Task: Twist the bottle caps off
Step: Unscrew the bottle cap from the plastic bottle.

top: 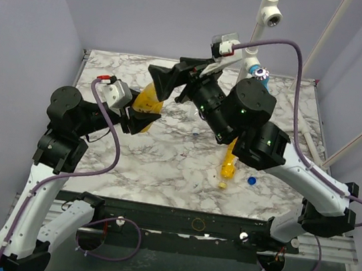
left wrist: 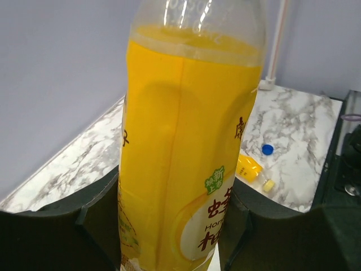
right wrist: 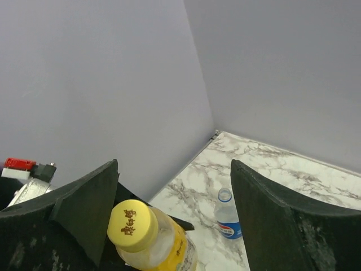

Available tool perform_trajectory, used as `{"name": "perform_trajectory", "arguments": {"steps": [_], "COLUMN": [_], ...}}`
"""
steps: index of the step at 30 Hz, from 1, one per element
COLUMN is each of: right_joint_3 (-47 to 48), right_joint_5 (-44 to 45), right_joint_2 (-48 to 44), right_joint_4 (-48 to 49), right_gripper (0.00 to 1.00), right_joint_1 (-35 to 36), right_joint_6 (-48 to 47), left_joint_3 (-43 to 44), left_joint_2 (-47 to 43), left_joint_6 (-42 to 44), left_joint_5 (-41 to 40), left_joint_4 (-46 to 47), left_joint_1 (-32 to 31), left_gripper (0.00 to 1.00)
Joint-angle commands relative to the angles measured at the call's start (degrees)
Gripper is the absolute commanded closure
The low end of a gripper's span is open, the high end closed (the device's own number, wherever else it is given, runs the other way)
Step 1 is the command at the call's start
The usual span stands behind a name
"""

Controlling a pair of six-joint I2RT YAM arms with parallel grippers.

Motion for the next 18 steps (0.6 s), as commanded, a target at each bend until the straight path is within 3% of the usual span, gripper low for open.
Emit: {"name": "perform_trajectory", "arguments": {"steps": [1,5,14,18], "right_joint_3": [8.8,10.4,8.2,7.7], "right_joint_5": [1.5,-0.4,-7.9,-11.5], "right_joint_2": [4.8,6.4,5.5,5.6], "right_joint_4": [-11.9,-13.4,-9.5,-8.3], "right_gripper": [0.16,0.22,0.53,0.56], "right_joint_1": [-0.8,-1.0,-3.8,-5.6], "right_joint_6": [3.1,3.2,5.2,6.3], "left_joint_3": [-0.5,-1.0,-0.9,-1.5], "left_joint_2": [0.0,0.3,1.0,0.6], "left_joint_6": [-3.1,-4.7,-7.7,-8.3], "left_joint_5": [-12.5,-15.1,-15.4,-14.0], "left_joint_4": [4.0,4.1,3.4,3.3], "left_joint_1": [0.1,0.0,0.0,0.0], "left_gripper": [1.0,1.0,1.0,1.0]}}
